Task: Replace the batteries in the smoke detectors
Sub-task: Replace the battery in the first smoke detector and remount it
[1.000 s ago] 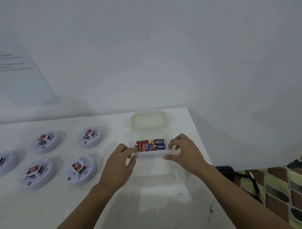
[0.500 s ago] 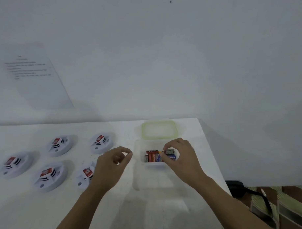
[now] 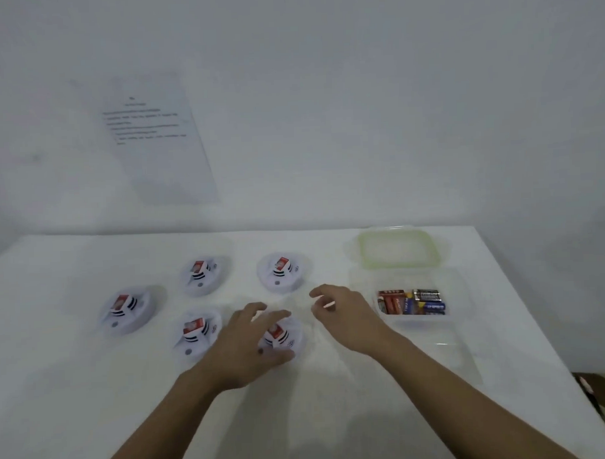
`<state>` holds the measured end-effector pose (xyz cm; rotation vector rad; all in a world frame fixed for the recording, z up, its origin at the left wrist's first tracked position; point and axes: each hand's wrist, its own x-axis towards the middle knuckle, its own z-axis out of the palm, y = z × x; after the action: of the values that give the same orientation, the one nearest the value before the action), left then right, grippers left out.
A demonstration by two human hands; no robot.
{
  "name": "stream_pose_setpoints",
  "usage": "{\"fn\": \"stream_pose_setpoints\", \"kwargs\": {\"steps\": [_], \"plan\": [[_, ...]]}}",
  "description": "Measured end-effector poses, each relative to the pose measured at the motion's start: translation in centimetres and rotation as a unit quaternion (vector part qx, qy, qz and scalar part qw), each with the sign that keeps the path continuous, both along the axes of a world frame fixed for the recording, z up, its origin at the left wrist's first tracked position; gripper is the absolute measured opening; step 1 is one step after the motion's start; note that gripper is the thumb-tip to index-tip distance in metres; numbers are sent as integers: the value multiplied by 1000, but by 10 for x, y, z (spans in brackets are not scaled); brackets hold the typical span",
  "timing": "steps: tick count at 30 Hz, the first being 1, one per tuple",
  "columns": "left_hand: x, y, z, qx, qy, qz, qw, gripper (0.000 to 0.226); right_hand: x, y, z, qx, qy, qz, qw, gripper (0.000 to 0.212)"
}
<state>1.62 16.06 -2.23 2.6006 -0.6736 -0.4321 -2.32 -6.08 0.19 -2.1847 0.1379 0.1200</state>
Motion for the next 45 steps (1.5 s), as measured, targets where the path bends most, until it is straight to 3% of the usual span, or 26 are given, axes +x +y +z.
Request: {"fn": "stream_pose_setpoints", "kwargs": {"steps": [3, 7, 11, 16, 20, 25, 28, 33, 37, 40, 45], "plan": [[8, 0, -2, 34, -23, -59, 997, 81, 7, 18, -13, -12, 52, -4, 999, 37], [16, 0, -8, 33, -54, -91, 994, 79, 7, 32, -28, 25, 93, -18, 995, 39], [19, 5, -1, -40, -21, -79, 996, 67, 4, 33, -26, 164, 81, -90, 979, 35], [10, 6, 22, -153, 15, -47, 987, 57, -5, 27, -14, 309, -20, -92, 947, 22], [4, 2, 32, -300, 73, 8, 951, 52, -12, 20, -1, 311, -81, -76, 944, 26], [5, -24, 45, -464, 260, 96, 842, 62, -14, 14, 12, 226, -113, -7, 967, 61], [-1, -32, 53, -481, 284, 87, 825, 34, -14, 8, 21, 211, -128, -19, 969, 59], [0, -36, 66, -477, 354, 66, 802, 47, -15, -8, 37, 204, -141, -44, 968, 46], [-7, -30, 75, -469, 278, -26, 838, 61, -15, -17, 39, 160, -158, -61, 973, 39], [-12, -28, 80, -460, 265, -60, 845, 67, -16, -19, 44, 154, -175, -87, 969, 40], [-16, -32, 79, -336, 122, -108, 928, 109, -18, -19, 53, 117, -215, -95, 965, 27]]}}
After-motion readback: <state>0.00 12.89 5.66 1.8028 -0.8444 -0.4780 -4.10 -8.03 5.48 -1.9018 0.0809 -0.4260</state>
